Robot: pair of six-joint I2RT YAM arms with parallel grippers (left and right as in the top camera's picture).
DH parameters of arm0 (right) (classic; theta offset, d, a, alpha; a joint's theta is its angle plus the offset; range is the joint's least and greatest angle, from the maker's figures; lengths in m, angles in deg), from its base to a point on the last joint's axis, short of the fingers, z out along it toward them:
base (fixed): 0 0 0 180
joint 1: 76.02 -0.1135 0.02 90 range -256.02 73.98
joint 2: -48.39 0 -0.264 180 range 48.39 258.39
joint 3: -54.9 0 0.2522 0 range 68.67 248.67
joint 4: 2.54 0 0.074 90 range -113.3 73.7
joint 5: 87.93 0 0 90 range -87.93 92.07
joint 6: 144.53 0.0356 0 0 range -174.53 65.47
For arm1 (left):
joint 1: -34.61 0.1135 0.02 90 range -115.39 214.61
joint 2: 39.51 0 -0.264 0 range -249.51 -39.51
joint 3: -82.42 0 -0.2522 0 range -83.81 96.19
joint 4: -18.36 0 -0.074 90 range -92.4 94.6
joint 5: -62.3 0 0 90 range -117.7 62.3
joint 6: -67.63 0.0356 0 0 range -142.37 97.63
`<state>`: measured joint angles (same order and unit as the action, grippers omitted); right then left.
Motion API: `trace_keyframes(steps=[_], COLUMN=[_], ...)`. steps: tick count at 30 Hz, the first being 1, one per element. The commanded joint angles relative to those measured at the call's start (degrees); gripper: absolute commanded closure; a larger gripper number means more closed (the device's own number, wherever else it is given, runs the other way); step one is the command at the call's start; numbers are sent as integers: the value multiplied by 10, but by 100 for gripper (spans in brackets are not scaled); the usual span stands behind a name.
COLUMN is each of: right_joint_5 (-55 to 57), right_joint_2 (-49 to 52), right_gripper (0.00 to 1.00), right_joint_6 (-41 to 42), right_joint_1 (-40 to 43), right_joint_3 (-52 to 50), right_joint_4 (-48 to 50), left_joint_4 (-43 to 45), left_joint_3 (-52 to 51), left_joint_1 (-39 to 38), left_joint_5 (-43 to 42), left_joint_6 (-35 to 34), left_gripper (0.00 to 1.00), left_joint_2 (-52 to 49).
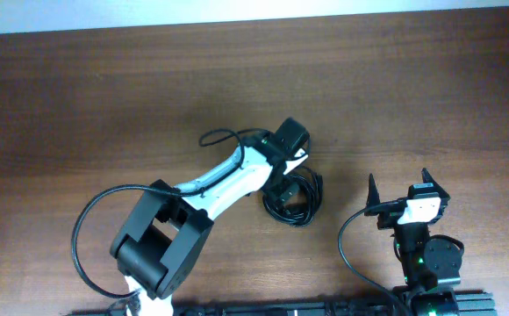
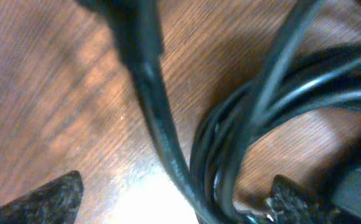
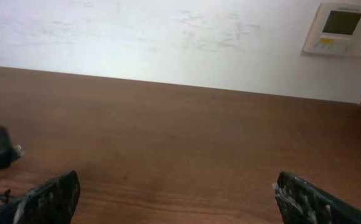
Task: Untangle cables
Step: 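Lift the cable bundle with the left gripper and shift it rightward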
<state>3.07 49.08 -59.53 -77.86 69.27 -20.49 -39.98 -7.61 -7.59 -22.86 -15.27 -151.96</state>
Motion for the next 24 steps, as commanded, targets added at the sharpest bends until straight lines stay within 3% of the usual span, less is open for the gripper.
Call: trace_keyframes(steps=[1, 3, 6, 7, 9, 12, 13, 14, 19, 24], right_joint_5=[-3, -3, -3, -3, -3, -3, -3, -3, -3, -3], right_joint_2=[-3, -3, -3, -3, -3, -3, -3, -3, -3, -3], right_gripper=[1, 1, 1, 1, 1, 1, 1, 1, 1, 1], right_joint_6=[-4, -4, -4, -4, -4, -4, -4, -4, -4, -4], right_joint_1=[4, 4, 4, 4, 4, 4, 4, 4, 4, 4], right_joint_3=[-3, -3, -3, -3, -3, -3, -3, -3, -3, -3], right_joint_4=[-4, -4, -4, -4, -4, -4, -4, -4, -4, -4], left_joint_4=[-36, -44, -69, -95, -106, -101, -110, -129, -161, -89], left_joint_3=[73, 103, 113, 113, 109, 108, 107, 104, 33, -48], left_joint_1=[0, 0, 13, 23, 32, 27, 25, 20, 17, 15], left_joint_5=[-4, -3, 53, 81, 55, 22, 21, 2, -22, -77], left_joint_6=[-61, -122, -317, -411, -484, -484, -484, -492, -726, -754], left_gripper=[1, 1, 1, 1, 1, 1, 10, 27, 20, 20], left_joint_2=[23, 37, 61, 64, 64, 64, 64, 64, 64, 64])
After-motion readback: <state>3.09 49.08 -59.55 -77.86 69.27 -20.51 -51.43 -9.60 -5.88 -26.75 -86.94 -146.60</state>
